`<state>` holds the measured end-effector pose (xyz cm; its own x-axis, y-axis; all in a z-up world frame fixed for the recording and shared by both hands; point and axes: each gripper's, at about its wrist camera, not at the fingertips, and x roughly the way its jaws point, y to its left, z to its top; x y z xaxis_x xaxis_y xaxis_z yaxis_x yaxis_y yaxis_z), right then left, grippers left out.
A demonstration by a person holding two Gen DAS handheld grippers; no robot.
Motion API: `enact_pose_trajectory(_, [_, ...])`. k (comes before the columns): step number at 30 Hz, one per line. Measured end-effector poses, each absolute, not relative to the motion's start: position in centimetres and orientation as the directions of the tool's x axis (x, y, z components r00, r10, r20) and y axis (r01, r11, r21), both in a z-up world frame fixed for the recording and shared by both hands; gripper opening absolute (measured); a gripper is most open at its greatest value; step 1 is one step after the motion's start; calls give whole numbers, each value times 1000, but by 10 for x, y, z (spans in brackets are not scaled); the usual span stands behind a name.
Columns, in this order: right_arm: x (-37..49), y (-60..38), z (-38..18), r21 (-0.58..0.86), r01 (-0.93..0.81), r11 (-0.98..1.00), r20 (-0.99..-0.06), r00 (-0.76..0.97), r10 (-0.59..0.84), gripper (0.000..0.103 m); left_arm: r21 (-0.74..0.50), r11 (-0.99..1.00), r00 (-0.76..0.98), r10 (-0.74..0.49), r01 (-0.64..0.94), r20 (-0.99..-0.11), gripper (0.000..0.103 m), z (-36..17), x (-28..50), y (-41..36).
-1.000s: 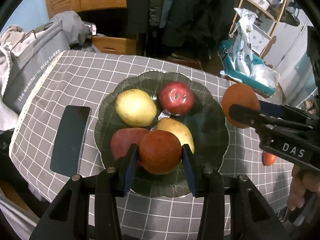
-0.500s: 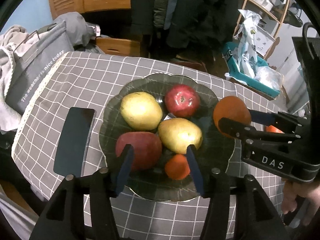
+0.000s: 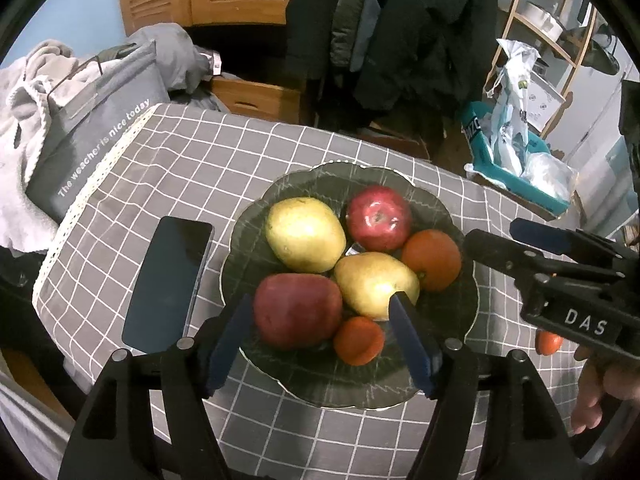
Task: Organize fruits
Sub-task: 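Withdraw both open tools from the bowl toward the remaining tangerines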
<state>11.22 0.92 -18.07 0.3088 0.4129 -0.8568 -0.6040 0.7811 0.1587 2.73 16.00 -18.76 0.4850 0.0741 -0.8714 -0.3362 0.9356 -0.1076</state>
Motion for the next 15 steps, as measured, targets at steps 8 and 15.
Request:
enact_pose_trajectory(8, [112, -13, -163, 99, -570, 816, -844, 386, 372, 69, -104, 939, 520, 86, -327, -850, 79, -173, 30, 152])
enact_pose_trajectory(15, [113, -38, -150, 39, -532, 846, -833, 450, 322, 69, -94, 945, 538, 94, -312, -837, 80, -161, 34, 140])
